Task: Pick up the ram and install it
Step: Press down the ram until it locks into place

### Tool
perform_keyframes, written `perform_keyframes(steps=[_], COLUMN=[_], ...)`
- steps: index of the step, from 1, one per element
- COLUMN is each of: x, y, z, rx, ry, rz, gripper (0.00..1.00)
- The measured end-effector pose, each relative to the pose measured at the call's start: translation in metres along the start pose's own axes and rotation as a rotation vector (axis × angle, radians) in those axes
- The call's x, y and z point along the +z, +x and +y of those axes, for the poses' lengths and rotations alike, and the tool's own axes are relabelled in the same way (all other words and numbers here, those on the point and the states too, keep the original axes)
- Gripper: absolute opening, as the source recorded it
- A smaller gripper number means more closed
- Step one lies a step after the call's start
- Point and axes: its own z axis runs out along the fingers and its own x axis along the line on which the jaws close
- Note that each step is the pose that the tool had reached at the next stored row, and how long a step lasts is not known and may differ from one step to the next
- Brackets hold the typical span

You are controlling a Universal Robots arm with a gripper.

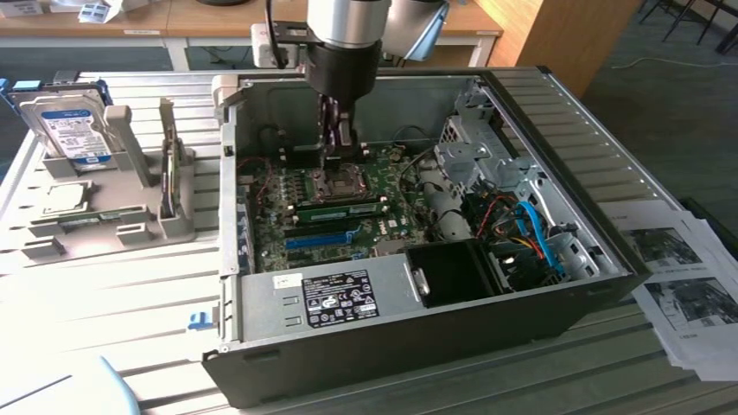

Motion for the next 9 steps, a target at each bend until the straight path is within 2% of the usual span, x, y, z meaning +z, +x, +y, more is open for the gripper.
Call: perform_keyframes(steps=[9], x=[-0.0144], y=[0.0], z=[0.0004], rx=[0.0], ry=[0.0], rz=[0.0013], gripper=[0.09])
